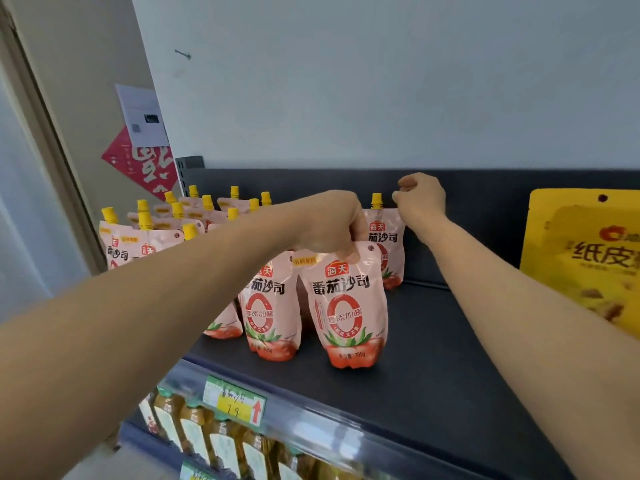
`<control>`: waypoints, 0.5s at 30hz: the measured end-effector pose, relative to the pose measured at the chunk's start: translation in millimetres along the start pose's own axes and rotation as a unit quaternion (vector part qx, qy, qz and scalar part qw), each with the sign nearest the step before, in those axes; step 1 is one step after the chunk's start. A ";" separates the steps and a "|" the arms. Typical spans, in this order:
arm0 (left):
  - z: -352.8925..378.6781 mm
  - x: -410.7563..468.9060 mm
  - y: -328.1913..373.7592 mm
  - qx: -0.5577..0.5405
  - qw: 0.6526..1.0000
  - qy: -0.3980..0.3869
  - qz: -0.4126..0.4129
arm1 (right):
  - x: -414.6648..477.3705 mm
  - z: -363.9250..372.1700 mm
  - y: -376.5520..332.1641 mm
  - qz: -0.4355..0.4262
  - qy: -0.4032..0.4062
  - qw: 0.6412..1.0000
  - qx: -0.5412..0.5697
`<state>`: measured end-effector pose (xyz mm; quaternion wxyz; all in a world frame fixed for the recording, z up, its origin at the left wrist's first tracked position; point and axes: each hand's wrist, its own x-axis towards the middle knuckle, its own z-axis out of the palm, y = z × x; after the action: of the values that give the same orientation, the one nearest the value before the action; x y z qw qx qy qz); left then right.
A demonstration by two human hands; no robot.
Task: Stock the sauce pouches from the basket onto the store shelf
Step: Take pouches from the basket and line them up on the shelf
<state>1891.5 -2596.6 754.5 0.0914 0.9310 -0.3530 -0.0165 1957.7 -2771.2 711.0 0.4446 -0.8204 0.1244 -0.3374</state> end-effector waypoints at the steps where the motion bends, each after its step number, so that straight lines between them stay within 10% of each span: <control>1: 1.8 4.6 0.0 -0.001 1.000 0.000 0.001 | -3.5 -4.5 -1.9 0.000 0.006 1.000 0.006; 15: 11.7 69.4 -1.3 0.061 0.997 0.037 0.035 | -45.4 -47.9 7.3 0.025 0.034 0.999 -0.022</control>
<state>1943.3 -2643.3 745.2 0.0481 0.9219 -0.3819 0.0430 1892.9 -2783.4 703.0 0.4305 -0.8144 0.1673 -0.3514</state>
